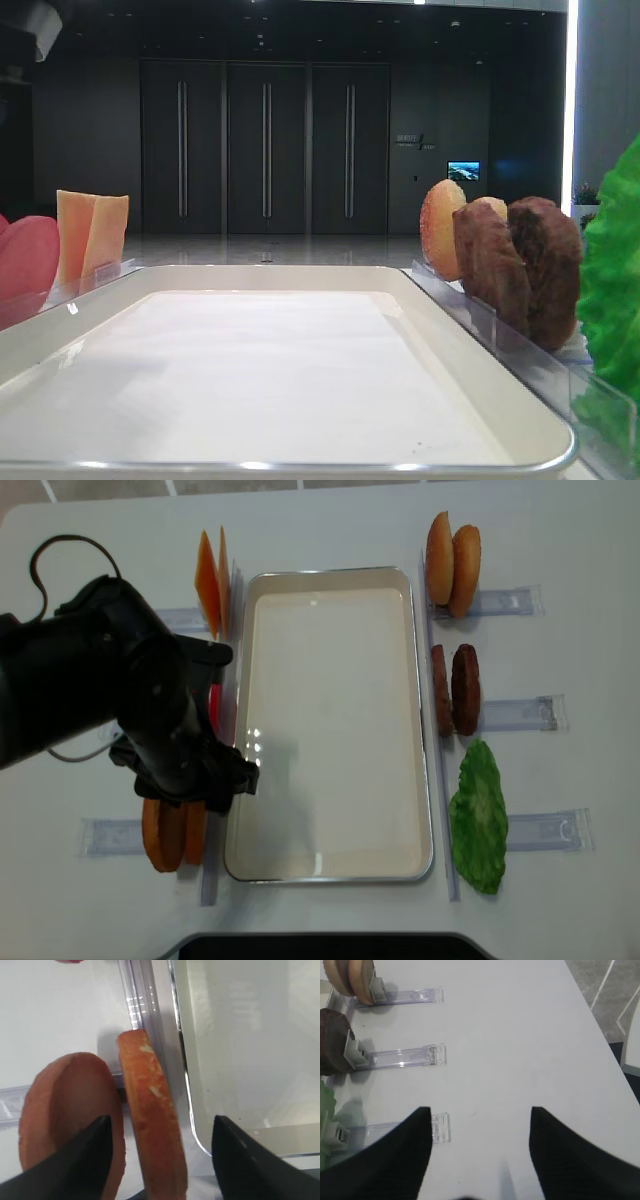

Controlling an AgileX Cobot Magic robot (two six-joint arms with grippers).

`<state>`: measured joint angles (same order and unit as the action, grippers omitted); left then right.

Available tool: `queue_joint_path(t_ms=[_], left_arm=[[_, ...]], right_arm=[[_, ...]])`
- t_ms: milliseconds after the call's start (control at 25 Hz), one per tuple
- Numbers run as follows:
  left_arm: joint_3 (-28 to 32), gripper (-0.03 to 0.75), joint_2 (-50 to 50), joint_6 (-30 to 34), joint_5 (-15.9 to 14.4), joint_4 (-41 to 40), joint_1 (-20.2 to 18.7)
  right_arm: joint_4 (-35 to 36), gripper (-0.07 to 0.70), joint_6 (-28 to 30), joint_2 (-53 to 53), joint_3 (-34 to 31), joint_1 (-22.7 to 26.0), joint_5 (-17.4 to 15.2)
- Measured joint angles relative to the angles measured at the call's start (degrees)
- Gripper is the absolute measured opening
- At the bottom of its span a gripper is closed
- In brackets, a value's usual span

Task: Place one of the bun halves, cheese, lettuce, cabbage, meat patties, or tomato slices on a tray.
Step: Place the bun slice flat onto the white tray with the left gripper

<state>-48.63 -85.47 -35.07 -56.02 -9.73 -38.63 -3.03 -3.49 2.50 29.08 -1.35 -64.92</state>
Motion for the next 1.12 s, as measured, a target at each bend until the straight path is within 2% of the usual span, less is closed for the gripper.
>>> queue_joint_path(t_ms=[200, 320, 680, 1000, 1120], left_arm=[[0.0, 0.481, 0.0, -0.1, 0.0, 0.0, 0.0], [0.0, 0.447, 0.0, -0.1, 0.0, 0.0, 0.0], [0.0, 0.148, 0.0, -1.1, -1.7, -0.4, 0.0], [0.0, 0.146, 0.0, -1.2, -2.2, 0.5, 0.0], [-0.5, 0.144, 0.0, -1.2, -4.1, 1.4, 0.0]], right_arm=[[0.0, 0.410, 0.0, 0.0, 0.0, 0.0, 0.0], [0.0, 0.410, 0.0, 0.0, 0.0, 0.0, 0.0], [0.0, 0.410, 0.0, 0.0, 0.0, 0.0, 0.0], [0.0, 0.410, 0.0, 0.0, 0.0, 0.0, 0.0], [0.0, 0.410, 0.0, 0.0, 0.0, 0.0, 0.0]])
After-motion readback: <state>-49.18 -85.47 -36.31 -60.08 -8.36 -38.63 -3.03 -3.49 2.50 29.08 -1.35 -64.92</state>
